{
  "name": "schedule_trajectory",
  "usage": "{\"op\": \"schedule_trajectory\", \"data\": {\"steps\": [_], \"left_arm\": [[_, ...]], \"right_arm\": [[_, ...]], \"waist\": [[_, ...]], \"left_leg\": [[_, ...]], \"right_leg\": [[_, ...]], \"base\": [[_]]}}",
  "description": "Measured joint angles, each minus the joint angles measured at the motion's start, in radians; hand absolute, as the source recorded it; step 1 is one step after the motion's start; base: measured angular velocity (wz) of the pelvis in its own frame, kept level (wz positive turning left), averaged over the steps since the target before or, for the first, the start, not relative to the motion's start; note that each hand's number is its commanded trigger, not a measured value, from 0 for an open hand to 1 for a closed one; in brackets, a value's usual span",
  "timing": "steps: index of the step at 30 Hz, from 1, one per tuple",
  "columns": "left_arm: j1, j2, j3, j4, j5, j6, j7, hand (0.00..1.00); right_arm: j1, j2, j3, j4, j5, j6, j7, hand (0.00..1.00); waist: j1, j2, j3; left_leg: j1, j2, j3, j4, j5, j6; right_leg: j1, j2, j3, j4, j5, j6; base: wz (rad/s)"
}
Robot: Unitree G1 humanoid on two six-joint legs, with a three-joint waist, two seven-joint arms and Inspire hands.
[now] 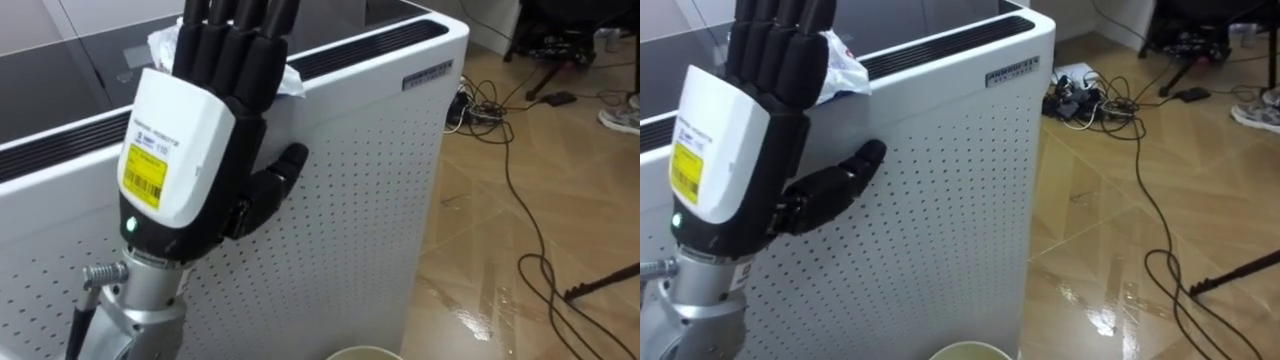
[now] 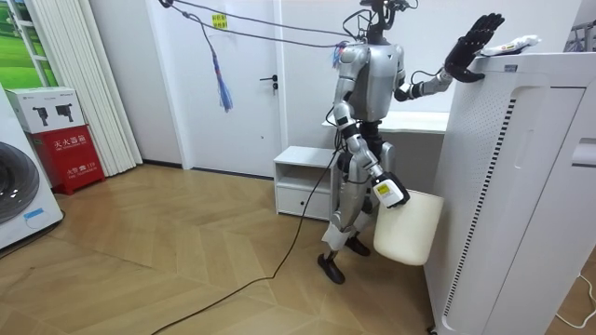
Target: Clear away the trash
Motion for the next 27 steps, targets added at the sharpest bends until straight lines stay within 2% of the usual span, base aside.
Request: {"op": "schedule_trajectory", "data": {"steps": [4, 6, 8, 11, 17, 27], "left_arm": [[0.019, 0.000, 0.000, 0.000, 0.000, 0.000, -0.002, 0.00], [0.031, 0.011, 0.001, 0.002, 0.000, 0.001, -0.025, 0.00], [0.032, 0.024, 0.001, 0.003, 0.000, 0.002, -0.039, 0.00], [0.037, 0.026, 0.001, 0.002, 0.000, 0.003, -0.048, 0.00], [0.037, 0.037, 0.001, -0.009, 0.000, 0.003, -0.065, 0.00], [0.057, 0.055, 0.002, -0.045, -0.001, 0.002, -0.067, 0.00]], "right_arm": [[0.012, 0.001, -0.001, -0.016, -0.055, 0.001, -0.003, 1.00], [0.016, 0.000, -0.001, -0.016, -0.074, 0.003, -0.004, 1.00], [0.017, -0.001, -0.001, -0.016, -0.075, 0.003, -0.005, 1.00], [0.023, -0.001, -0.001, -0.018, -0.075, 0.004, -0.007, 1.00], [0.029, -0.001, 0.001, -0.018, -0.075, 0.013, -0.014, 1.00], [0.034, -0.001, 0.001, -0.019, -0.074, 0.013, -0.032, 1.00]], "waist": [[0.006, 0.001, -0.0014], [0.008, 0.002, -0.0018], [0.008, 0.003, -0.0027], [0.010, 0.008, -0.0042], [0.039, 0.017, -0.0052], [0.052, 0.016, -0.0045]], "left_leg": [[0.027, 0.003, 0.001, -0.027, 0.005, -0.007], [0.035, 0.003, -0.002, -0.035, 0.006, -0.009], [0.038, 0.004, -0.002, -0.039, 0.006, -0.009], [0.037, 0.003, -0.003, -0.041, 0.006, -0.009], [0.036, 0.004, -0.004, -0.043, 0.007, -0.009], [0.035, 0.004, -0.012, -0.063, 0.021, -0.015]], "right_leg": [[0.011, 0.005, 0.002, -0.001, 0.000, 0.000], [0.019, 0.006, 0.003, -0.003, 0.000, 0.000], [0.022, 0.006, 0.002, -0.008, 0.000, 0.000], [0.023, 0.006, 0.000, -0.015, 0.001, -0.002], [0.022, 0.008, 0.001, -0.018, 0.001, -0.002], [0.023, 0.010, -0.002, -0.034, 0.003, -0.005]], "base": [[-0.06], [0.02], [0.02], [0.00], [0.00], [0.02]]}}
